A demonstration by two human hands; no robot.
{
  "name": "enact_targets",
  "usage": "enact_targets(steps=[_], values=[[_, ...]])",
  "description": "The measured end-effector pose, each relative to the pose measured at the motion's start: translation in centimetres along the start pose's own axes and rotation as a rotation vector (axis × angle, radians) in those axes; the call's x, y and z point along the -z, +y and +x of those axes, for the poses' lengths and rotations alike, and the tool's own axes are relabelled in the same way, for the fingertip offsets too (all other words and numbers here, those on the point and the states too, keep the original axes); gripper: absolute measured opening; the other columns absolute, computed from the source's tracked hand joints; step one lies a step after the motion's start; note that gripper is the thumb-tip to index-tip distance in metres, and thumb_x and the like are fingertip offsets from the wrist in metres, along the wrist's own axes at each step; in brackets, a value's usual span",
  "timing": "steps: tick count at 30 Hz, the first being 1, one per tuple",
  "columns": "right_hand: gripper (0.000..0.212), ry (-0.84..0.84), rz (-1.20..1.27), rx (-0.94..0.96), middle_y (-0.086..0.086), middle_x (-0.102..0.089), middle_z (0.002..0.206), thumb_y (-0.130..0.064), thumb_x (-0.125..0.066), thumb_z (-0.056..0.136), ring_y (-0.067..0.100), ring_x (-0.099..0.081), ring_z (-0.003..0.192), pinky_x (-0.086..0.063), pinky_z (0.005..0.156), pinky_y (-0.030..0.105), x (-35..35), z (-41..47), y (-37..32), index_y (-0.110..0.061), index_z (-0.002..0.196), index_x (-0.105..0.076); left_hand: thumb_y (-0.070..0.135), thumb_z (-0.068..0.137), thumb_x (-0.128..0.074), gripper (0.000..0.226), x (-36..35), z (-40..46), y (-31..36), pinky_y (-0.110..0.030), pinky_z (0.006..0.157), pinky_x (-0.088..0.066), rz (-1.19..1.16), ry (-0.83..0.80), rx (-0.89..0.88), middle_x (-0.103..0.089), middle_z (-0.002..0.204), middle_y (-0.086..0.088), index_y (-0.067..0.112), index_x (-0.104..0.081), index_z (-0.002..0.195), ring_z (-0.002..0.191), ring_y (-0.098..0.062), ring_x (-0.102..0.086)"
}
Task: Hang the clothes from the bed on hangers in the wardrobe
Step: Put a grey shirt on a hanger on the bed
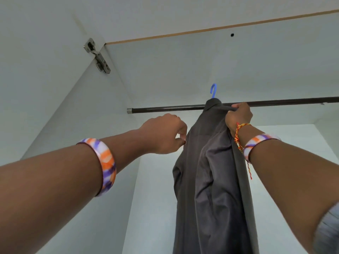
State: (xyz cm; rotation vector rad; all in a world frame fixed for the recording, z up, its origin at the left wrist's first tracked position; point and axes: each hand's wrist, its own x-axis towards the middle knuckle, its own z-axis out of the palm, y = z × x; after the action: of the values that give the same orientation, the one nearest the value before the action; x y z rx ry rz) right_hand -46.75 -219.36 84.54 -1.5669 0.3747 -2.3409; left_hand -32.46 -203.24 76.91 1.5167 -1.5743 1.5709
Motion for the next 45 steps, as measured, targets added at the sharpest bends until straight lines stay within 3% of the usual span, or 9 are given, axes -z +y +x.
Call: enact_targets(steps=[5,8,12,17,25,29,33,38,45], values=[[0.029,-0.122,-0.076,0.022,0.019,-0.052,0.123,-0.003,-0.043,0.094,0.032,-0.049,0.115,-0.04,0.09,0.03,-1.8,0.1,1.8,0.003,0.122,-0.047,0.032,0.091,-0.052,0.017,-1.0,-0.6,-1.2,-0.028,0.075,-0.04,0.051,-0.026,0.011,-0.056,0.113,0.006,0.023,-0.063,0.1,0.101,-0.013,-0.056],[0.011,-0.194,-0.093,0.084,0.006,-0.05,0.083,-0.014,-0.047,0.094,0.023,-0.046,0.088,-0.037,0.065,0.022,-2.9,0.0,2.5,-0.008,0.085,-0.05,0.032,0.09,-0.053,0.015,-1.4,-1.9,-2.2,-0.03,0.078,-0.045,0.078,-0.059,0.034,-0.056,0.112,0.006,0.024,-0.063,0.098,0.099,-0.013,-0.056],[0.023,-0.282,-0.036,0.118,0.006,-0.05,0.096,-0.026,-0.053,0.094,0.023,-0.045,0.092,-0.032,0.078,0.024,-5.5,-1.7,2.1,-0.004,0.102,-0.053,0.03,0.089,-0.055,0.013,-0.9,-3.7,-4.7,-0.03,0.078,-0.045,0.105,-0.071,0.105,-0.055,0.113,0.006,0.025,-0.064,0.097,0.1,-0.014,-0.055],[0.039,-0.354,-0.055,0.138,0.0,-0.042,0.071,-0.031,-0.052,0.094,0.024,-0.043,0.081,-0.029,0.068,0.026,-11.5,-4.4,0.5,-0.018,0.063,-0.031,0.03,0.089,-0.055,0.015,0.8,-5.7,-8.0,-0.03,0.079,-0.045,0.185,-0.079,0.184,-0.055,0.115,0.003,0.025,-0.064,0.099,0.103,-0.016,-0.055],[0.027,-0.515,0.003,0.133,0.018,-0.052,0.108,-0.028,-0.046,0.097,0.035,-0.051,0.113,-0.037,0.084,0.03,-22.1,-10.6,-4.0,-0.003,0.108,-0.047,0.02,0.089,-0.051,0.02,4.3,-7.7,-12.6,-0.028,0.074,-0.04,0.378,-0.169,0.255,-0.056,0.114,0.002,0.023,-0.062,0.106,0.103,-0.021,-0.056],[0.036,-0.555,0.033,0.083,0.025,-0.05,0.128,-0.025,-0.043,0.098,0.037,-0.048,0.117,-0.039,0.092,0.033,-26.3,-12.5,-6.4,0.005,0.117,-0.048,0.011,0.089,-0.05,0.021,6.1,-7.5,-13.9,-0.027,0.081,-0.048,0.16,-0.107,0.269,-0.063,0.109,-0.002,0.016,-0.064,0.103,0.091,-0.018,-0.059],[0.042,-0.626,0.046,0.079,0.023,-0.049,0.131,-0.023,-0.04,0.099,0.036,-0.047,0.121,-0.038,0.096,0.035,-29.1,-14.1,-8.6,0.006,0.129,-0.043,-0.002,0.087,-0.045,0.028,7.4,-7.4,-14.9,-0.006,0.057,-0.04,0.043,-0.093,0.288,-0.062,0.101,-0.002,0.009,-0.064,0.104,0.068,-0.004,-0.05],[0.045,-0.714,0.224,0.015,0.02,-0.048,0.134,-0.028,-0.04,0.097,0.034,-0.046,0.123,-0.037,0.096,0.035,-30.7,-15.2,-9.8,0.001,0.132,-0.043,-0.002,0.087,-0.041,0.025,8.6,-7.7,-15.3,-0.036,0.072,-0.058,-0.054,-0.083,0.4,-0.061,0.105,-0.01,0.009,-0.06,0.099,0.089,-0.028,-0.066],[0.035,-0.488,0.367,0.024,0.013,-0.056,0.129,-0.024,-0.043,0.095,0.03,-0.049,0.121,-0.037,0.099,0.032,-26.1,-16.8,-9.6,-0.01,0.124,-0.056,0.014,0.089,-0.056,0.016,9.9,-8.5,-13.9,-0.018,0.061,-0.051,0.167,-0.149,0.434,-0.067,0.1,-0.009,0.006,-0.065,0.1,0.062,-0.011,-0.063]])
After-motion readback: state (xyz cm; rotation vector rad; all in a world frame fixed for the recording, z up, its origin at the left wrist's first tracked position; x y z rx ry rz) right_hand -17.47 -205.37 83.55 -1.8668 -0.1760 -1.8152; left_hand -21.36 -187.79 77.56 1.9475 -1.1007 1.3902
